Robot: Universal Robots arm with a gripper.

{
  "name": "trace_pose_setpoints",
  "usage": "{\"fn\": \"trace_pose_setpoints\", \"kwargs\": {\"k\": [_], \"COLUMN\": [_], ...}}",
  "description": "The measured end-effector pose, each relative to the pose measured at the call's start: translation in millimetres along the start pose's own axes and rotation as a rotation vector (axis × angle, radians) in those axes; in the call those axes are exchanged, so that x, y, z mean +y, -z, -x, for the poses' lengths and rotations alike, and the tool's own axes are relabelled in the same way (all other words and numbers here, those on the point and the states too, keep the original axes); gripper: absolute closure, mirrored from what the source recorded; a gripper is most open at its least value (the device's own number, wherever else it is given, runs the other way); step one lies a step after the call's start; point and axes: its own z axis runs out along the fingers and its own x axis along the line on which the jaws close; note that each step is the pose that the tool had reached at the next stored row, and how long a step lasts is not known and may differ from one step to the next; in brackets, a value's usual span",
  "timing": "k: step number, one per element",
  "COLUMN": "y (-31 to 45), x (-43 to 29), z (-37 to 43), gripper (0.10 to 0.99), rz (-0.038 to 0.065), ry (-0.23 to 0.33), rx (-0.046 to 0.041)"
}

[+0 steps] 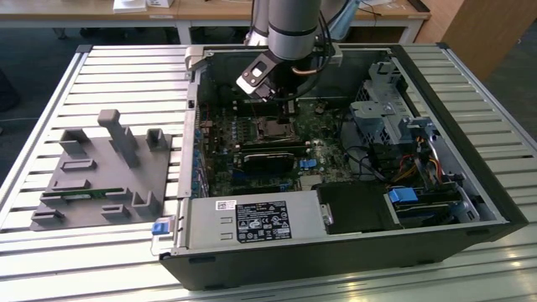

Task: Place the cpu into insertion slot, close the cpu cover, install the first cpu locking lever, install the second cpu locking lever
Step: 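Close the cpu cover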

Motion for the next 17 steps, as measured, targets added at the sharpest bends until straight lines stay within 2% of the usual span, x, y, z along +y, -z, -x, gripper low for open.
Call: {"fn": "trace_pose_setpoints", "kwargs": {"k": [9, 14, 17], "y": [-4.1, -4.9, -6.2], "x": [-18.8, -24.3, -26.9], "z": [2.6, 2.6, 2.5], "gripper": [0.98, 0.98, 0.98], "rz": [0.0, 0.0, 0.0], "ry": [0.0, 0.0, 0.0], "rx": [0.0038, 0.0126, 0.0142]}}
